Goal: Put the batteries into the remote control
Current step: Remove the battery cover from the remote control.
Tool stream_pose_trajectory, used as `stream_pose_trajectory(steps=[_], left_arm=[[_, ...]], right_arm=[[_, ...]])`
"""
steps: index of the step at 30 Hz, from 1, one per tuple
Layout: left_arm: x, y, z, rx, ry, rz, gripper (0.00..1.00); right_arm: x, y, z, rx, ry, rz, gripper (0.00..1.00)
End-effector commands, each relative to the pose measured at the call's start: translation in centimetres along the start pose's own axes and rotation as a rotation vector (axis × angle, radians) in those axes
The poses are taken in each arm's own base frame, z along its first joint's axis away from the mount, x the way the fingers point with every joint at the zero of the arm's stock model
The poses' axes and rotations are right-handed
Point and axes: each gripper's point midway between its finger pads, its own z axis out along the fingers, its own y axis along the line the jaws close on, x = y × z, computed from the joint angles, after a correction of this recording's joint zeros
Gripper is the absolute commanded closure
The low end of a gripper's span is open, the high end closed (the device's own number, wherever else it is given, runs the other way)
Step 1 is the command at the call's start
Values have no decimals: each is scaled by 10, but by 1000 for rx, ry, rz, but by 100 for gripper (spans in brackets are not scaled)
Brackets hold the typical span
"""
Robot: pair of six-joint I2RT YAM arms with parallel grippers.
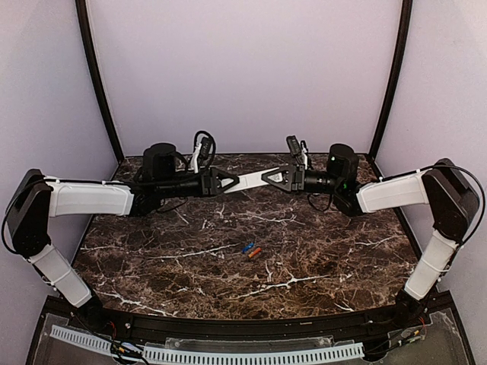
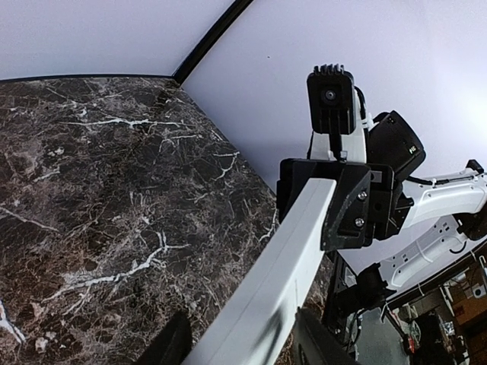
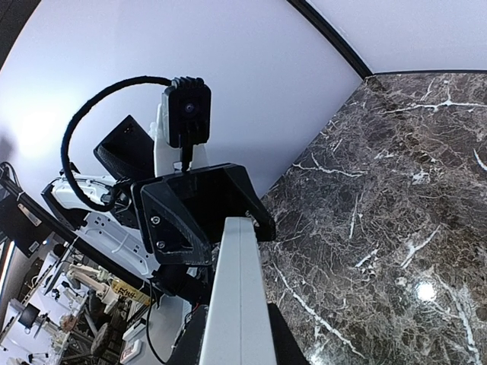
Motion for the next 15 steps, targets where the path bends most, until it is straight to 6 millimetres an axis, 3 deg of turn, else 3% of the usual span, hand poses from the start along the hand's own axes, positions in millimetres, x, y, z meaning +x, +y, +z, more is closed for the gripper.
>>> stream_pose_trajectory(steps=[1,6,15], left_arm=[[6,5,0,-28,21,7,62],[11,13,-1,-68,36,1,73],[13,18,-3,-84,41,-8,74]], right_arm=[[-17,15,-2,-27,-44,-60,100],[-19,16,-7,-28,-55,-63,100],[-24,20,-14,-30,-74,-77,100]])
